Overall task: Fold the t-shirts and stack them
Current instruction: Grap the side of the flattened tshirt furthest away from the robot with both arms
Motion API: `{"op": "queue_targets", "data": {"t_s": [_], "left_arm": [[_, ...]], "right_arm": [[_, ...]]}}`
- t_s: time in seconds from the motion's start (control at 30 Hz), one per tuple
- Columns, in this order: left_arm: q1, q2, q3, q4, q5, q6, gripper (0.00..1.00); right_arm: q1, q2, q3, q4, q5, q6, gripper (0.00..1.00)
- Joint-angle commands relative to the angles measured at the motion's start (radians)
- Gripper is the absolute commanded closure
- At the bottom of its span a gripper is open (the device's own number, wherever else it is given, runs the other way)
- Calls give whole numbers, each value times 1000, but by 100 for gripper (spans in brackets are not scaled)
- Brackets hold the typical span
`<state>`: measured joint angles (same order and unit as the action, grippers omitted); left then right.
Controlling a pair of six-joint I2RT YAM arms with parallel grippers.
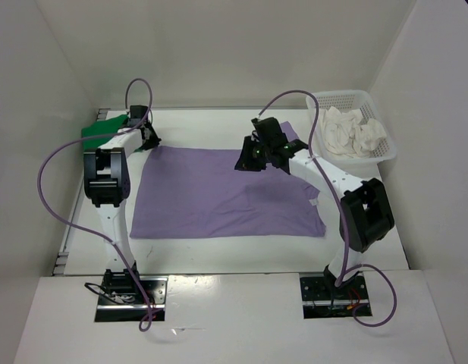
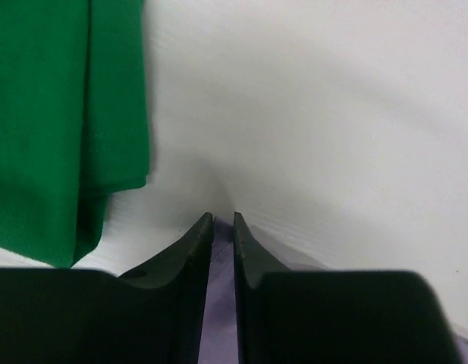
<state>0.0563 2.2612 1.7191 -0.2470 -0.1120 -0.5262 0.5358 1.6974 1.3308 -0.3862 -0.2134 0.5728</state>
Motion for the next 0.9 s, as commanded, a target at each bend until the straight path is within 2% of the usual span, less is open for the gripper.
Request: {"op": "queue_targets", "data": {"t_s": [0.0,0.17,0.3,0.53,0.73,0.87], "left_arm": [[0,21,28,12,-17,8,81],[0,-31,-6,12,-66,17,91],[0,-54,-25,12,-87,17,100],[0,-115,-59,31,-78,16,100],[0,-155,-101,49,-29,-15,100],[0,-164,-110,49,-5,-37,100]], "right_arm": [[-11,13,68,13,14,-14,76],[-75,88,148,24,49,-33,68],[-151,221,311,35,120,-70,64],[-307,522,589,23,337,-94,61],[-327,809,994,-144,509,-159,52],[-341,1010,1417,-296,575,-169,48]]}}
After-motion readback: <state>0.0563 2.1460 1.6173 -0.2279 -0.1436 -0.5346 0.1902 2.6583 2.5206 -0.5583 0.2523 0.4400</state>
